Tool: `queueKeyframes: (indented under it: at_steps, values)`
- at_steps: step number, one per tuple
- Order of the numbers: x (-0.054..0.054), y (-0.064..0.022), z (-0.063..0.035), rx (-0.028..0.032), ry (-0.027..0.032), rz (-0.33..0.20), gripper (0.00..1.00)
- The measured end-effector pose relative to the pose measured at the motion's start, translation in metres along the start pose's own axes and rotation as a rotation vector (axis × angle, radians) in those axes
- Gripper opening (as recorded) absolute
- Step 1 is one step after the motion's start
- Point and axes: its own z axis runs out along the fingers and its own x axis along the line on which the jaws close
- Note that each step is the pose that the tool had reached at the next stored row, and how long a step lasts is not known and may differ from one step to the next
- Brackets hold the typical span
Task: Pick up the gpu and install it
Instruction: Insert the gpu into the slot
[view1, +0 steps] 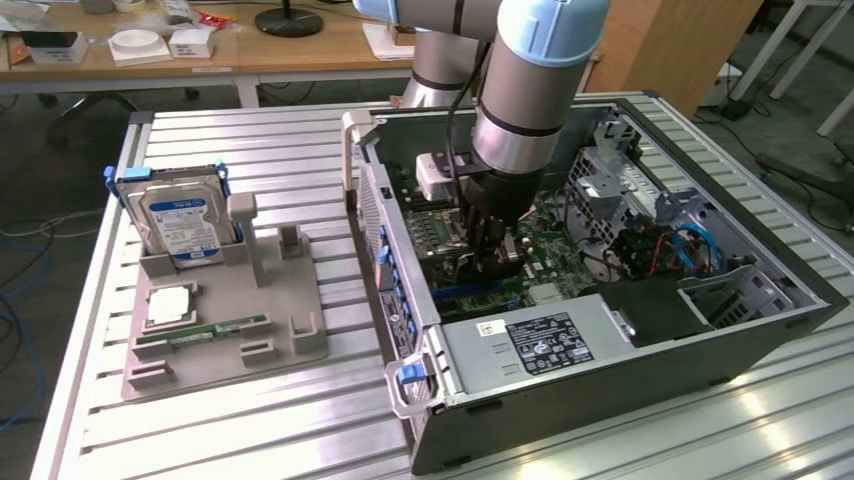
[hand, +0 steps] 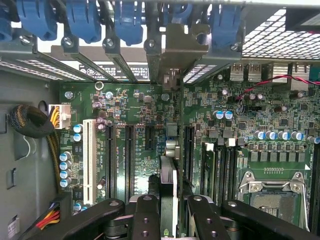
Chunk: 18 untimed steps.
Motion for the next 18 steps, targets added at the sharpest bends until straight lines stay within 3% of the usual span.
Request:
queueKeyframes:
  at_steps: [8,9,18]
  values:
    - [0.0003,0.0000,0.0001,0.0001,0.0000,0.007,0.26]
    - [0.0060,0.0000,0.0000,0.0007,-0.0023,0.039,0.26]
    - [0.0060,0.0000,0.0000,0.0006,-0.0023,0.039,0.26]
